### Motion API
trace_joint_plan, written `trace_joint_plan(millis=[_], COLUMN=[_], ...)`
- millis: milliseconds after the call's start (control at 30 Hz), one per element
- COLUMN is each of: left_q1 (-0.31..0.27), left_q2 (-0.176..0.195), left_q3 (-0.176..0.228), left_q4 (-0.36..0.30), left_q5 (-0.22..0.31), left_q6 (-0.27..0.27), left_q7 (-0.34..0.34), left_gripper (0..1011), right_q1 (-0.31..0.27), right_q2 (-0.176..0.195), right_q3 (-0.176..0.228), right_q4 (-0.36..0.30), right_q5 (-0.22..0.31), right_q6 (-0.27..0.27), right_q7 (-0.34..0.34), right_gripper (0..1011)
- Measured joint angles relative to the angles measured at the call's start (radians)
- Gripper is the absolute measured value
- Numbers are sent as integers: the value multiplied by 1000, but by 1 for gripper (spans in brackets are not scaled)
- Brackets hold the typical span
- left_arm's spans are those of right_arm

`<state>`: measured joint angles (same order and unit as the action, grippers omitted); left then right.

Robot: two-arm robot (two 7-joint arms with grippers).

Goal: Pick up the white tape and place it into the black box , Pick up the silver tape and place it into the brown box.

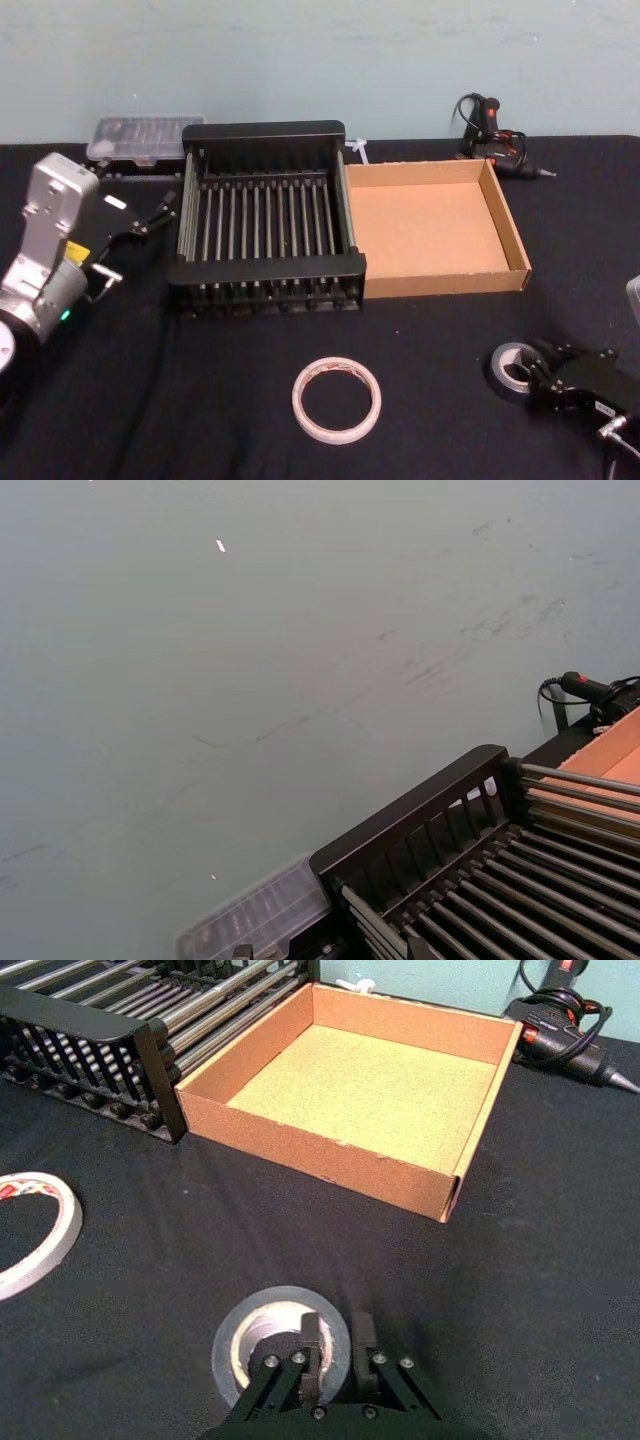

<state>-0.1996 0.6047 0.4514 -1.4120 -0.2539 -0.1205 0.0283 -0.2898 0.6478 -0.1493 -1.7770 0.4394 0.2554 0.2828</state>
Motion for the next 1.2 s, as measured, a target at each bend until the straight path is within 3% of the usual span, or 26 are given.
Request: trace_joint_plan(millis=[100,633,900,1200], left_q1=[0,0,0,0], left_q2=[0,0,0,0], left_q3=[0,0,0,0], left_q4=[0,0,0,0], left_q5=[0,0,0,0], left_q6=[0,0,0,0], left_q7=[0,0,0,0], left_gripper=[1001,1001,1001,1001], right_q1=[0,-9,-36,-67], right_q2=[0,-10,-35,-73], right_q3=[0,9,43,82], right_q4=[0,-5,-23,-41], right_q5=[0,-9,15,35], right_q6=[0,-19,-96,-217], right_q7=[0,9,45,57], right_gripper=[158,156,156,156])
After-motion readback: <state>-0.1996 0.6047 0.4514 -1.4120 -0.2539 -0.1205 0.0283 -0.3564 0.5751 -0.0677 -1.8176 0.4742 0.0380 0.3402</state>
